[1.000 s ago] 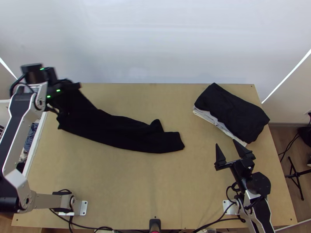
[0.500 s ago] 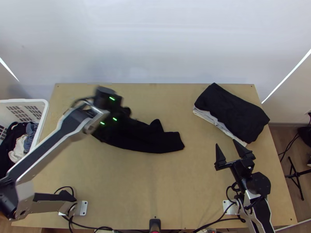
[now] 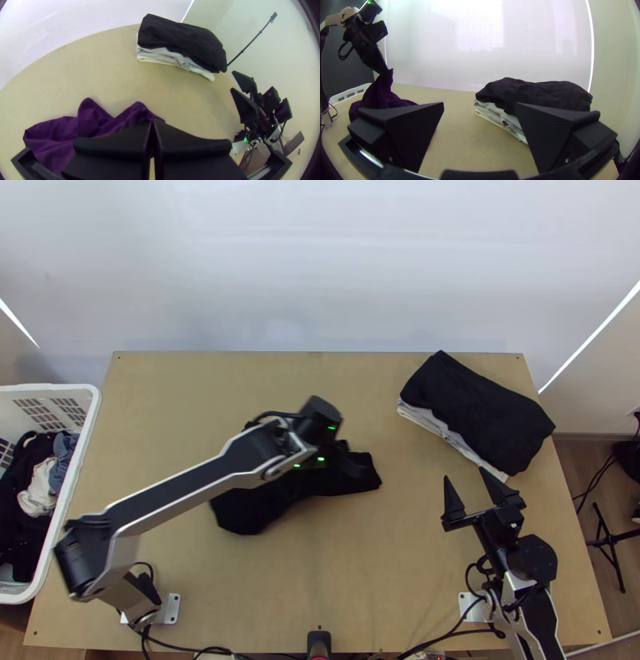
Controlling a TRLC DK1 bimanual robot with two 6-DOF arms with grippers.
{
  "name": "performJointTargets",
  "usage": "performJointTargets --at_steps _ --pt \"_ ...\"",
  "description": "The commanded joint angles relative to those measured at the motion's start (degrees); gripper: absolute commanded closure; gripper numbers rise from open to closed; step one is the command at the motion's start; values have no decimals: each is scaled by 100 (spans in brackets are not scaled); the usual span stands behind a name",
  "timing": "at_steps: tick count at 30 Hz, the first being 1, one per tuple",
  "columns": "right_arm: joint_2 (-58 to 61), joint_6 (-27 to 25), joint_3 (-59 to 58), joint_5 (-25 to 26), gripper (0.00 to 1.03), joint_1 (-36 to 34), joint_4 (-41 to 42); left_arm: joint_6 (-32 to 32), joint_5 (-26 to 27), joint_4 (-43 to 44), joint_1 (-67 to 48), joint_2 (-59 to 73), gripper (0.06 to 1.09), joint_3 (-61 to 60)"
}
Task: Fold the t-shirt
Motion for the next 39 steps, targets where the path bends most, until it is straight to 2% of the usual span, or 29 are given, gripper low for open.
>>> performJointTargets --at_steps 1,7,12,13,15,16,18,23,30,34,39 --pt "1 0 1 2 4 0 1 -301 4 23 -580 774 105 1002" --pt "1 0 1 2 4 0 1 -257 13 -451 -1099 748 105 1011" --pt "1 0 1 2 4 0 1 -46 48 -486 -1274 370 104 326" --pt "1 0 1 2 4 0 1 -46 48 -478 -1274 370 92 273" --pt "1 0 1 2 4 0 1 7 48 -495 -1274 370 53 255" --pt "1 0 1 2 4 0 1 25 30 -478 -1274 370 43 308" --pt "1 0 1 2 4 0 1 77 30 -381 -1266 300 8 422" --pt "1 0 1 2 4 0 1 139 48 32 -1099 1 10 879" --pt "1 0 1 2 4 0 1 104 92 50 -571 -70 10 1582" --pt "1 0 1 2 4 0 1 -213 83 6 -308 71 10 1512" --pt "1 0 1 2 4 0 1 -213 74 -179 607 18 10 967"
